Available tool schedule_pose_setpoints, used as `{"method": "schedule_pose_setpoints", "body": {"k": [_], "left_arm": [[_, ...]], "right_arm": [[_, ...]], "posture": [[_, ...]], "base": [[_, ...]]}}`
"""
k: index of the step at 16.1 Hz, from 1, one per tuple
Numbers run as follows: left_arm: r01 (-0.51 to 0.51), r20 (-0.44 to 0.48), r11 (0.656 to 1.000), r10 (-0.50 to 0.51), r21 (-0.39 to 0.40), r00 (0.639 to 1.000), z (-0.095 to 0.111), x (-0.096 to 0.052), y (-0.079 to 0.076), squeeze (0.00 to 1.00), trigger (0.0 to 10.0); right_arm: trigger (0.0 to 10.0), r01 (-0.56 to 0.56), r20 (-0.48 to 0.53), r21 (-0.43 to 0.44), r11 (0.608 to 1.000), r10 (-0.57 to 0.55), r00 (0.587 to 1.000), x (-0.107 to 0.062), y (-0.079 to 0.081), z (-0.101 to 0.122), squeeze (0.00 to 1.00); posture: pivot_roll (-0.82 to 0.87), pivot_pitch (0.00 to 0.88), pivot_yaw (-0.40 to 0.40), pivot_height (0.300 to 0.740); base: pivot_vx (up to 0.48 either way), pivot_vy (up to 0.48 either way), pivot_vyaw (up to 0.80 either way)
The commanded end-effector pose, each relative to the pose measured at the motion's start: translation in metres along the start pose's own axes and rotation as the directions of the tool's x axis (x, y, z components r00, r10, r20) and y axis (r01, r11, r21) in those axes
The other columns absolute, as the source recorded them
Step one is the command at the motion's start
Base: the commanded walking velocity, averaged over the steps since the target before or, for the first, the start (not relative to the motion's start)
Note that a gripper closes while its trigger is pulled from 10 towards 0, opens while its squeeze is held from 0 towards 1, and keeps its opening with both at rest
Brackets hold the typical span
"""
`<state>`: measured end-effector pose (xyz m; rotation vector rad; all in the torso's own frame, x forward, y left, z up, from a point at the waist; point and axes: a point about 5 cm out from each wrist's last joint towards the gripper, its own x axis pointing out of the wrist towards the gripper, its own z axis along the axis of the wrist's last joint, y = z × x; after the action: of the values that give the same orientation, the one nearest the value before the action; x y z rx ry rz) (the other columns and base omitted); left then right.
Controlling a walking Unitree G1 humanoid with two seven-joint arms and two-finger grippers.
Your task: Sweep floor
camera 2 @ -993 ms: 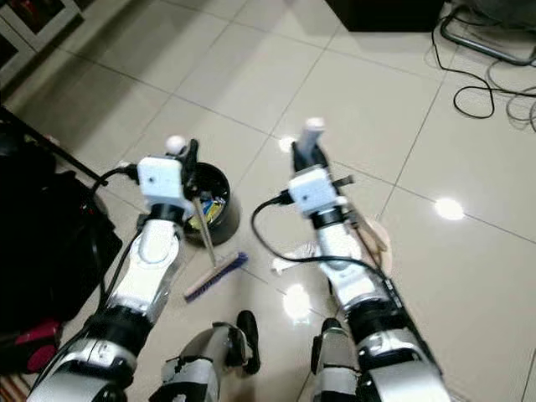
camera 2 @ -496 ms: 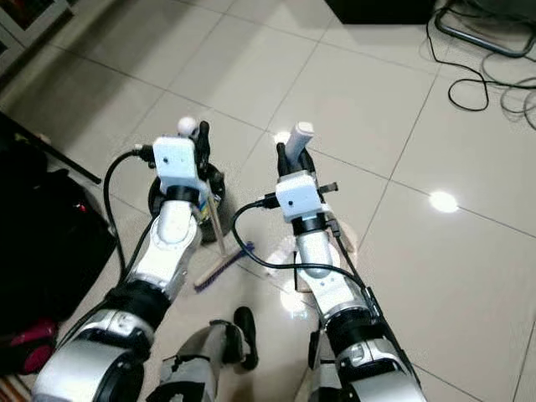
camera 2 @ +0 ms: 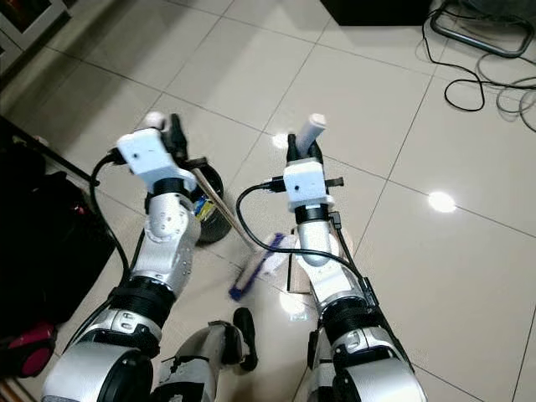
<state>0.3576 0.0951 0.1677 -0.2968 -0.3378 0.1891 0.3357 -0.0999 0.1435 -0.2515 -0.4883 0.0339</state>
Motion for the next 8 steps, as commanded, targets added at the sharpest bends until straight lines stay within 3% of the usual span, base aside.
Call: {"method": "schedule_pose_setpoints", "body": {"k": [1, 3, 8], "left_arm": [[-0.024, -0.038, 0.976, 0.016, -0.215, 0.999, 0.008, -0.005, -0.044, 0.0, 10.0], [-0.022, -0.045, 0.958, 0.01, -0.287, 0.999, 0.015, 0.001, -0.05, 0.0, 10.0], [0.115, -0.096, 0.896, -0.172, -0.428, 0.98, 0.02, 0.003, -0.075, 0.0, 10.0]], "right_arm": [[10.0, 0.012, -0.094, 0.041, 0.999, -0.008, 0.996, -0.01, 0.004, -0.013, 0.0], [10.0, 0.034, -0.101, 0.056, 0.998, -0.028, 0.994, -0.008, 0.0, -0.014, 0.0], [10.0, 0.028, -0.09, 0.065, 0.998, -0.022, 0.996, 0.003, -0.006, -0.01, 0.0]], "posture": [[0.07, 0.279, 0.15, 0.74], [0.06, 0.245, 0.145, 0.74], [0.02, 0.156, 0.14, 0.74]], "base": [[0.0, 0.0, 0.0], [0.0, 0.0, 0.0], [0.0, 0.0, 0.0]]}}
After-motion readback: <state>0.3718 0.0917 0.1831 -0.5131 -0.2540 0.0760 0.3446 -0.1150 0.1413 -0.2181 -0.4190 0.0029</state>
